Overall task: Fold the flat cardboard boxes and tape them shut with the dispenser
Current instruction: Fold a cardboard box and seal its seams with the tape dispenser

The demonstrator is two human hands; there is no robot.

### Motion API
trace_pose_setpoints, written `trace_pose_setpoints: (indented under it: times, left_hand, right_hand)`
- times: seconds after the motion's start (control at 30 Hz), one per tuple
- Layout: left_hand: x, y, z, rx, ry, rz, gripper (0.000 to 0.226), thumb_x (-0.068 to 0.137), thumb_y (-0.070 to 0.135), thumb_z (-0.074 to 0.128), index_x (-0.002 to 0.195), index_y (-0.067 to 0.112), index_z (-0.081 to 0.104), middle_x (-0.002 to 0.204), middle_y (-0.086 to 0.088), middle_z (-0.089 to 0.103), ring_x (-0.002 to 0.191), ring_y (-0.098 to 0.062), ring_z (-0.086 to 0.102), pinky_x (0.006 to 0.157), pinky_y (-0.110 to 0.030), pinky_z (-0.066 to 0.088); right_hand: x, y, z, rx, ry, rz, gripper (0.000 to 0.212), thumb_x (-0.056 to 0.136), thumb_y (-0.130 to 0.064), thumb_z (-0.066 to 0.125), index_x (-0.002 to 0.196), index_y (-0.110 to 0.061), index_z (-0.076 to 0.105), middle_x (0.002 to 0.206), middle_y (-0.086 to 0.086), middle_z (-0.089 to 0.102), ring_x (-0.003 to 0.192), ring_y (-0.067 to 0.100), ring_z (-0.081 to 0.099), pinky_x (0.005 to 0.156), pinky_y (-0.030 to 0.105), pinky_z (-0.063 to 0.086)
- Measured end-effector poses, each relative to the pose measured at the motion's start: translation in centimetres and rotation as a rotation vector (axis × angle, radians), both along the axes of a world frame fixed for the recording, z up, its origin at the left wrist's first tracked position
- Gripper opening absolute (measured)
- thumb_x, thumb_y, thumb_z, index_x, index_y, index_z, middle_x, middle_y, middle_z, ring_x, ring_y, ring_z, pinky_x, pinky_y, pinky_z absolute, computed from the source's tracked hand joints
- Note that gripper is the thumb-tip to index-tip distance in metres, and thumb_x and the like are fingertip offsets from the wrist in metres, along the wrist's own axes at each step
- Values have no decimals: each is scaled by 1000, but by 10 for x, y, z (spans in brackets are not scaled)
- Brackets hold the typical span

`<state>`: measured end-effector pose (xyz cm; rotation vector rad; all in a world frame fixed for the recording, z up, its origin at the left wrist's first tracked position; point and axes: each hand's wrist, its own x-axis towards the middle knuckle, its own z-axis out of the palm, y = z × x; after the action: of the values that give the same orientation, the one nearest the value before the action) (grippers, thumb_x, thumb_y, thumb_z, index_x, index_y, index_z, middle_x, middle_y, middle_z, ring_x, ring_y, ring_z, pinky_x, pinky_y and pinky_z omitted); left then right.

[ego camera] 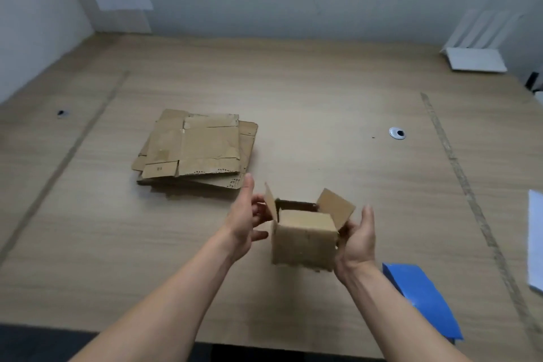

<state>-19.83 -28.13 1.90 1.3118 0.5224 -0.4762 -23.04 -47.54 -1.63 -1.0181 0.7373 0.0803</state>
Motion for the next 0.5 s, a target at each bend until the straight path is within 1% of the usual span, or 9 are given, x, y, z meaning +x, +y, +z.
trace_pose_setpoints:
  times: [0.03,0.1,0.17,0.23,0.27,0.33,0.4,0.43,0.5]
  left_hand:
    - [0,4,2,-42,-4,5,83,83,82,30,110,10,61,98,-15,63,99,-29,63,93,-50,44]
    - [-4,14,5,-103,5,6,91,71,86,36,113,8,59,88,-12,57,92,-26,57,87,-47,45]
    - [-12,21,6,-97,13,-38,79,72,80,51,106,10,59,85,-7,53,90,-23,53,88,-45,46]
    - [-22,25,-4,18,-11,-97,55,74,54,77,103,11,57,94,-8,55,92,-21,56,88,-44,49]
    - [-26,27,-10,111,-41,-94,50,73,36,84,104,11,56,100,-9,57,93,-20,58,87,-42,51]
    - [-34,29,-16,327,-134,-85,59,67,22,90,111,15,51,108,-5,56,93,-15,59,82,-34,53]
    - [-39,33,-21,554,-227,-148,78,61,30,93,121,23,44,117,2,45,102,-11,53,92,-28,49]
    - [-41,36,-25,655,-253,-191,86,59,33,93,126,24,41,121,4,39,106,-9,49,97,-24,44]
    - [-42,46,-28,782,-297,-216,86,61,27,89,130,23,39,124,4,35,109,-10,46,97,-19,39]
  right_hand:
    - [2,0,3,38,-22,7,80,92,-79,31,94,-8,69,87,15,70,83,28,66,77,40,48]
    - [4,1,9,94,-30,57,78,92,-79,30,103,-8,63,80,11,67,74,25,63,66,37,45]
    - [2,7,15,79,-16,173,76,92,-77,31,113,-10,61,85,11,66,78,25,62,66,38,43]
    - [-1,18,18,24,29,307,67,89,-72,46,118,-13,61,94,11,66,87,25,63,69,39,45]
    - [-2,24,19,-21,44,348,61,85,-65,59,116,-13,62,95,9,67,87,24,64,67,37,47]
    - [-4,38,14,-134,39,386,43,83,-37,72,115,-10,63,95,8,71,85,24,66,59,31,50]
    - [-6,54,12,-252,33,371,28,88,-3,67,115,-5,63,102,16,73,87,28,68,59,32,54]
    - [-6,62,10,-311,30,356,30,87,9,61,112,-6,65,101,20,73,86,30,68,62,35,55]
    - [-6,80,12,-412,19,318,34,85,16,53,100,-11,68,94,18,73,82,31,67,69,38,57]
